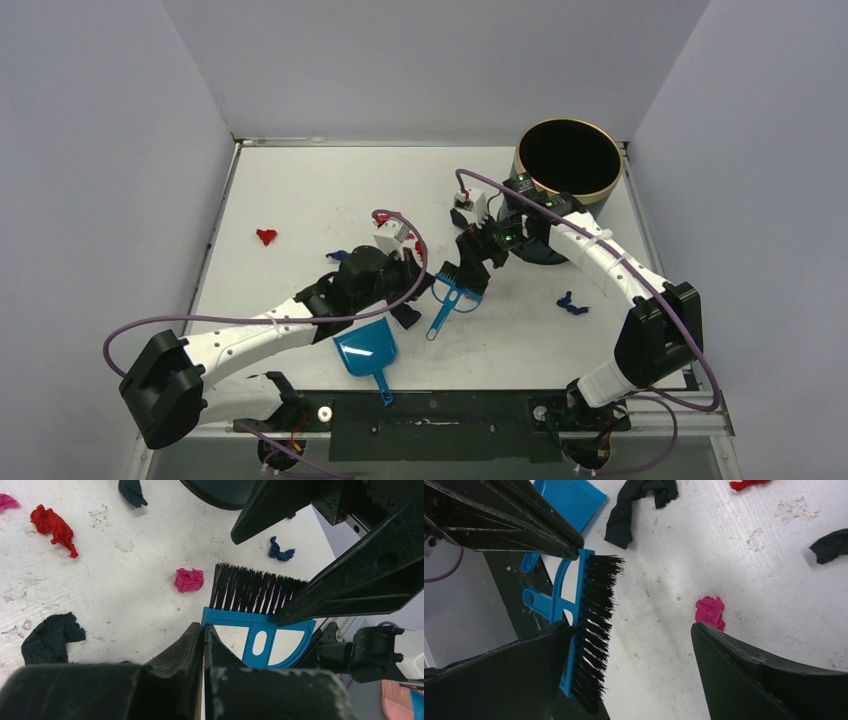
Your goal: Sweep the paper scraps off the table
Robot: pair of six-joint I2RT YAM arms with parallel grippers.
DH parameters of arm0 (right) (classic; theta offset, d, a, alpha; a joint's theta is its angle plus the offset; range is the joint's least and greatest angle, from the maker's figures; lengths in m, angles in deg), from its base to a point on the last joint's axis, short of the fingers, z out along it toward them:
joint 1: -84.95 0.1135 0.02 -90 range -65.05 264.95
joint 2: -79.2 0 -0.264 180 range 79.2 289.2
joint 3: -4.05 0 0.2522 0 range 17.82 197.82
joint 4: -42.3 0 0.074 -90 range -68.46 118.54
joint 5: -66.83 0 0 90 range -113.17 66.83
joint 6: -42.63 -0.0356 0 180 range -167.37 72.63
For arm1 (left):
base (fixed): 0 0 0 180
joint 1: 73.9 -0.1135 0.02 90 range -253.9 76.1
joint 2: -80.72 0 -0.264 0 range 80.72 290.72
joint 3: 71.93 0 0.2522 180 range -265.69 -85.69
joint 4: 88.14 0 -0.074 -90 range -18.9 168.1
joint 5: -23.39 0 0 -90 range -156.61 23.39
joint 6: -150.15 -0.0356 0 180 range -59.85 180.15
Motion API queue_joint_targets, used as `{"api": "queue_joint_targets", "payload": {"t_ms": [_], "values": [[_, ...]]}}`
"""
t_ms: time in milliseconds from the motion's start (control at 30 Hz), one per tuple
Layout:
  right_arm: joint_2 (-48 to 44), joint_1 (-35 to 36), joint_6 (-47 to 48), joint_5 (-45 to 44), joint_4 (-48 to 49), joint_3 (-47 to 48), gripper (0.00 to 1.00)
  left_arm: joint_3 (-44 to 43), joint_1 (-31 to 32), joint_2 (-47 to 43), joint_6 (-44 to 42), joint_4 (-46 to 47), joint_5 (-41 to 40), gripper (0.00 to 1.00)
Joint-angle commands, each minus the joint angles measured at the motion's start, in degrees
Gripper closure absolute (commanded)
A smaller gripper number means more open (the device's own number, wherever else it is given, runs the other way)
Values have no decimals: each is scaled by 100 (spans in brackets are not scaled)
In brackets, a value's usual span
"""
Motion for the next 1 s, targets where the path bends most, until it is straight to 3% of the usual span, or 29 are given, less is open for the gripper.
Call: {"api": "queue_joint_targets", "payload": {"t_ms": [0,300,600,733,833,867,967], "values": [[-16,91,215,358,-135,217,9,-294,123,-213,-366,223,119,100],[18,88,151,954,-84,-83,43,-246,183,-332,-471,408,47,100],[80,-24,238,1364,-47,-123,94,-135,180,-475,-509,395,-17,100],[59,-454,378,1891,-179,57,95,131,144,-833,-493,485,-157,99],[13,-858,395,2275,-230,164,95,519,84,-1385,-341,596,-274,49],[-2,-965,409,2400,-268,192,95,708,79,-1628,-256,730,-315,39],[-32,-1230,425,2870,-390,237,95,1620,65,-2513,75,1435,-457,23]]}}
